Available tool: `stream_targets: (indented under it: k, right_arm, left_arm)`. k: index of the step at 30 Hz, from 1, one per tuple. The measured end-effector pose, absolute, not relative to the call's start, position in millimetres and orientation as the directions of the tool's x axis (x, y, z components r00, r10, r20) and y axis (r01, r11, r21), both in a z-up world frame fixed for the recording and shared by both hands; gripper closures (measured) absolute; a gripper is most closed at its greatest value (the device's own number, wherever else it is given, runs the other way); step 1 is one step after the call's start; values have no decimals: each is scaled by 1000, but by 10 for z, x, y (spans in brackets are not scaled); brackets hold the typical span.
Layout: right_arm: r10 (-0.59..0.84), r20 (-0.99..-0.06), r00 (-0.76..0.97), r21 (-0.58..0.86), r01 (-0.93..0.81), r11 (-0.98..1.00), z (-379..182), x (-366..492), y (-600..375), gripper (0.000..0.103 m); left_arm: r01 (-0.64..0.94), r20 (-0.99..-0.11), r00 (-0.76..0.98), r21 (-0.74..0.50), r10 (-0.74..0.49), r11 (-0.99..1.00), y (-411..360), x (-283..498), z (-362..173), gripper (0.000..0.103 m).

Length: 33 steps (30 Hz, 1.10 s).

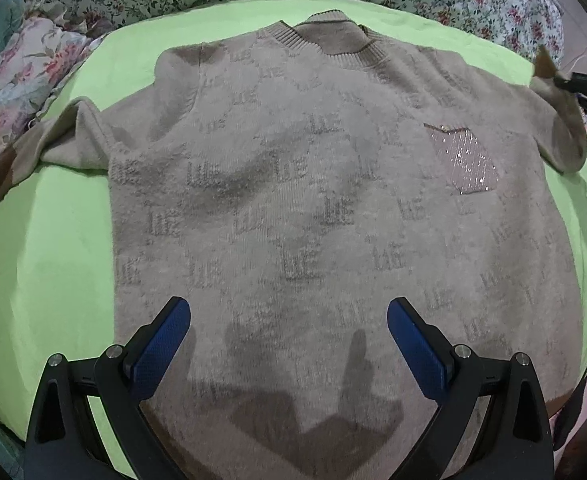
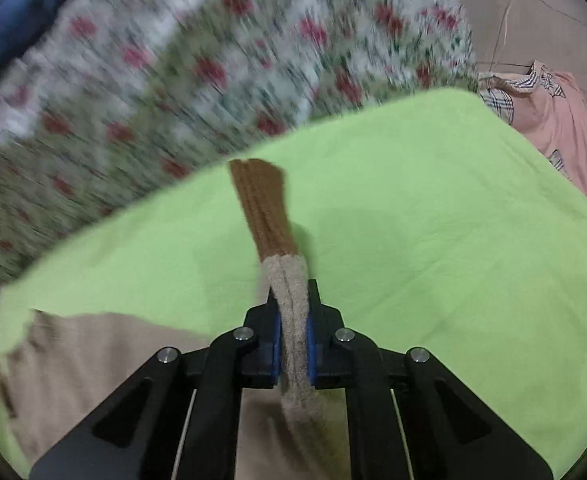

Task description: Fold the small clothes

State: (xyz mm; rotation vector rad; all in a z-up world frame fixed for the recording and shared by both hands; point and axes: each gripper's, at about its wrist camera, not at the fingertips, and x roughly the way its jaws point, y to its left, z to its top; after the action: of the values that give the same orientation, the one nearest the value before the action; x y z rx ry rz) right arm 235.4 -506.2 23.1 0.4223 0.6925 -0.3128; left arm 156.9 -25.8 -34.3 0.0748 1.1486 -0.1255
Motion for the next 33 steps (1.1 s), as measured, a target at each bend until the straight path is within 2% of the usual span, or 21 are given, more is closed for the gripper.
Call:
stream_targets:
  k: [3,8,12,20,23,24,25,28,33]
  right_arm:
    - [-41,-601,798,377,329,866,420,2187,-4646,92]
    - [232,-529,816,497,77,864,412,2290,-3519,92]
    - [396,-543,741,520,-73,851,131,2618,-2514,92]
    - [532,-605,592,556,-164,815,-486,2870,-1488,92]
    - [570,-614,546,580,-178,795,-615,2870,-1352,80]
    - [585,-613,531,595,-177,784,-650,2865,-1355,61]
    - [593,-611,525,608,-169,776,-664,2854,-1364,48]
    - [597,-566,569,641,-152,752,-536,2697,-1597,46]
    - [503,-537,677,629,-76,774,-227,2306,-2136,45]
  left_arm:
    - [131,-904,420,-31,-84,991,-212,1601,-295,4]
    - [111,-882,445,-118,-156,987,-55,1645,-203,4]
    - [87,-865,462,-176,-196,981,155,1692,-162,4]
    - [73,-814,498,-303,-299,950,515,1906,-89,4]
    - [83,-798,498,-346,-339,935,533,2059,-71,4]
    - [89,-791,501,-357,-352,930,528,2120,-64,4]
    - [98,-783,504,-368,-365,925,517,2193,-61,4]
    - [135,-767,490,-403,-414,905,428,2457,-134,2]
    - [124,-784,423,-447,-455,886,261,3030,-469,4]
